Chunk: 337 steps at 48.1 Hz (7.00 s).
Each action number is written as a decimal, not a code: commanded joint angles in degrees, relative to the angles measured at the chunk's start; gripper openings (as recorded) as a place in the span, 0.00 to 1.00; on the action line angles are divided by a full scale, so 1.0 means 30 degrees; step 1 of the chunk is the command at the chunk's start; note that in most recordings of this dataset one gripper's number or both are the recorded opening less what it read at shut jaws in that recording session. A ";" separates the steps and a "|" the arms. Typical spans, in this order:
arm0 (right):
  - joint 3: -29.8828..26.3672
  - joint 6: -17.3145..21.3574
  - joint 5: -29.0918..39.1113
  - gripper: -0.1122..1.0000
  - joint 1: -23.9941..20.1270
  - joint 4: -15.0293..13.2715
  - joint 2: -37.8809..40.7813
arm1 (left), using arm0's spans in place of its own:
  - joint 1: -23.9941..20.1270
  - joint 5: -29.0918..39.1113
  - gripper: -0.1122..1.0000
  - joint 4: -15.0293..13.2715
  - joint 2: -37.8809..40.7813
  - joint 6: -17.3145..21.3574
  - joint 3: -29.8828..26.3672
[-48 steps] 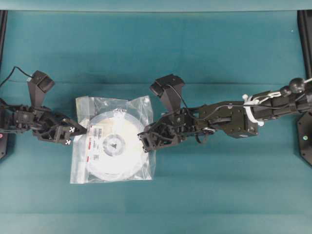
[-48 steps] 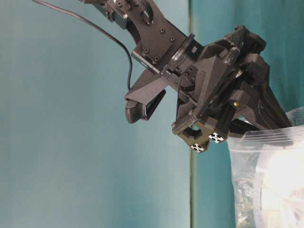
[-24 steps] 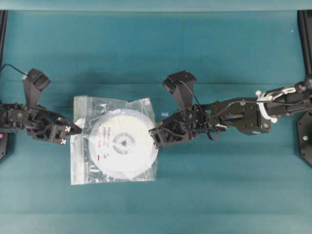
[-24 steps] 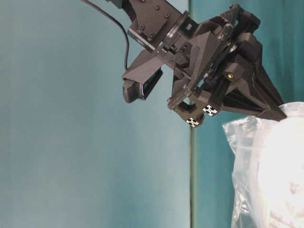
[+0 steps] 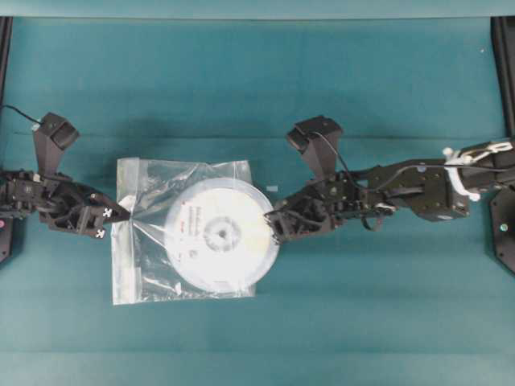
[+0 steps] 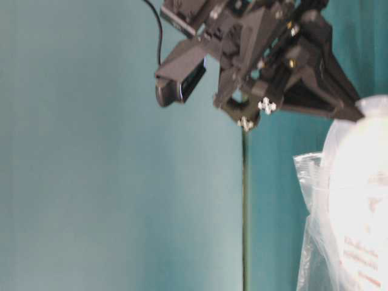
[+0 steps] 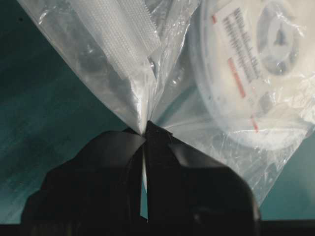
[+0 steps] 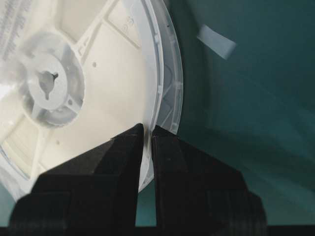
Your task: Take out the reel from the clear zip bag.
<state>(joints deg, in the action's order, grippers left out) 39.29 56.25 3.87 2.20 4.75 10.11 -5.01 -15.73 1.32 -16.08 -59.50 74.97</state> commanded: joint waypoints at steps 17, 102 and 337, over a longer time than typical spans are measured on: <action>0.1729 0.0176 0.0205 0.17 0.0146 0.0029 -0.1963 | -0.0322 -0.0088 0.10 0.0088 -0.0059 0.0117 -0.0264; 0.8877 0.0879 0.3838 0.13 0.1113 0.0000 -1.0898 | -0.0762 -0.0088 0.10 0.0059 0.1553 0.1289 -0.1699; 0.7881 -0.6914 0.3604 0.93 0.0410 -0.8906 -2.5459 | 0.0205 0.7119 0.89 0.0088 -1.6348 1.7607 -0.3105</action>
<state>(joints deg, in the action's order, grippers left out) 63.72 36.12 14.94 3.43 -21.80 -66.53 -4.39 5.89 1.49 -65.74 -6.77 67.06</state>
